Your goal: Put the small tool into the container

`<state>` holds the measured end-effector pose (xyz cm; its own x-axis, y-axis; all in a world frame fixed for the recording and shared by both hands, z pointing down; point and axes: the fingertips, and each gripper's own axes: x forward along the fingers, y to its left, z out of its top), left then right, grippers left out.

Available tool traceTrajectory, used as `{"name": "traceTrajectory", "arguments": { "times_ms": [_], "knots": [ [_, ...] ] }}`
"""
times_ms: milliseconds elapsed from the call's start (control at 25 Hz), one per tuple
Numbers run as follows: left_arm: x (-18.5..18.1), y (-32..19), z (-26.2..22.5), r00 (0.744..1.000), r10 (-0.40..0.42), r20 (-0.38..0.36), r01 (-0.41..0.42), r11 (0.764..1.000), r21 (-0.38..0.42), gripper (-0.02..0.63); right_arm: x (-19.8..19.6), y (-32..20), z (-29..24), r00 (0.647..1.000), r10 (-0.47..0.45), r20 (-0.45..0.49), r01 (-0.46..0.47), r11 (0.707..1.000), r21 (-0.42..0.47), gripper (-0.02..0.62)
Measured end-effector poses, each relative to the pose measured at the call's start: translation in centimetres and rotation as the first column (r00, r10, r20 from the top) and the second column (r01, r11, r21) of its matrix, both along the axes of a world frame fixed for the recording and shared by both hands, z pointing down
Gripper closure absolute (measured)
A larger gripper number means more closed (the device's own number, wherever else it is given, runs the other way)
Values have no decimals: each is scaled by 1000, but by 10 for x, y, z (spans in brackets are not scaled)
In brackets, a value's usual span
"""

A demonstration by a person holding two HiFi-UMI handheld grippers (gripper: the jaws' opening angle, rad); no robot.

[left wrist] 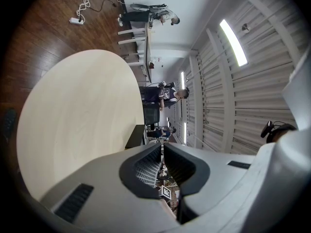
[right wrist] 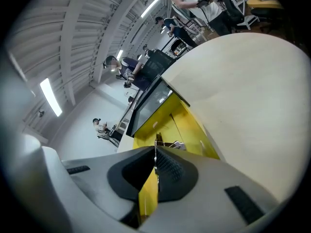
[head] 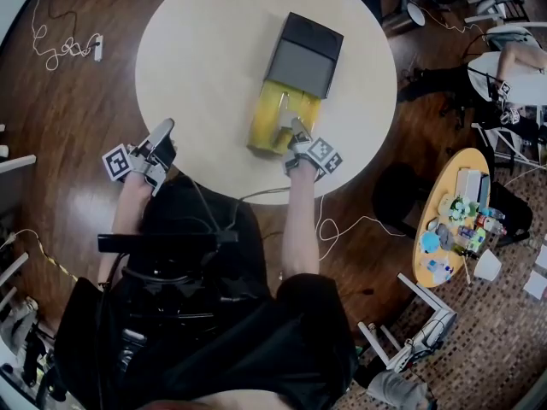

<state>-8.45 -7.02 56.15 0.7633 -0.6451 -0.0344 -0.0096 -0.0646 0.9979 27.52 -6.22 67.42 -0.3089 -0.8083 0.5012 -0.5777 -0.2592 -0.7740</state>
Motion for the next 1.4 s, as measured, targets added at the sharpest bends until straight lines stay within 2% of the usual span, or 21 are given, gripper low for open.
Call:
{"name": "traceTrajectory", "arguments": {
  "times_ms": [240, 520, 720, 800, 1200, 1320, 1400],
  "knots": [
    [1, 0, 0, 1000, -3, -7, 3, 1000, -4, 586, 2, 1, 11, 998, -12, -63, 7, 998, -66, 554],
    [1, 0, -1, 1000, 3, -5, -3, 1000, -5, 586, -3, 4, 11, 997, -37, -72, 28, 993, -117, 457],
    [4, 1, -1, 1000, 12, -8, -12, 1000, -4, 586, -3, 5, 13, 992, -72, -103, 58, 989, -134, 462],
    [4, 1, -1, 1000, 13, -9, -13, 1000, -6, 586, -6, 4, 13, 992, -92, -88, 80, 989, -123, 590],
    [6, 3, -2, 1000, 19, -9, -19, 1000, -3, 586, -46, -14, 1, 984, -164, 73, 165, 986, -14, 597],
    [4, 5, 0, 1000, 17, -6, -17, 1000, -5, 586, -66, -14, 8, 972, -207, 112, 211, 977, -25, 598],
    [4, 5, 1, 1000, 15, -5, -15, 1000, -6, 586, -70, -12, 14, 971, -218, 98, 224, 973, -60, 599]
  ]
}}
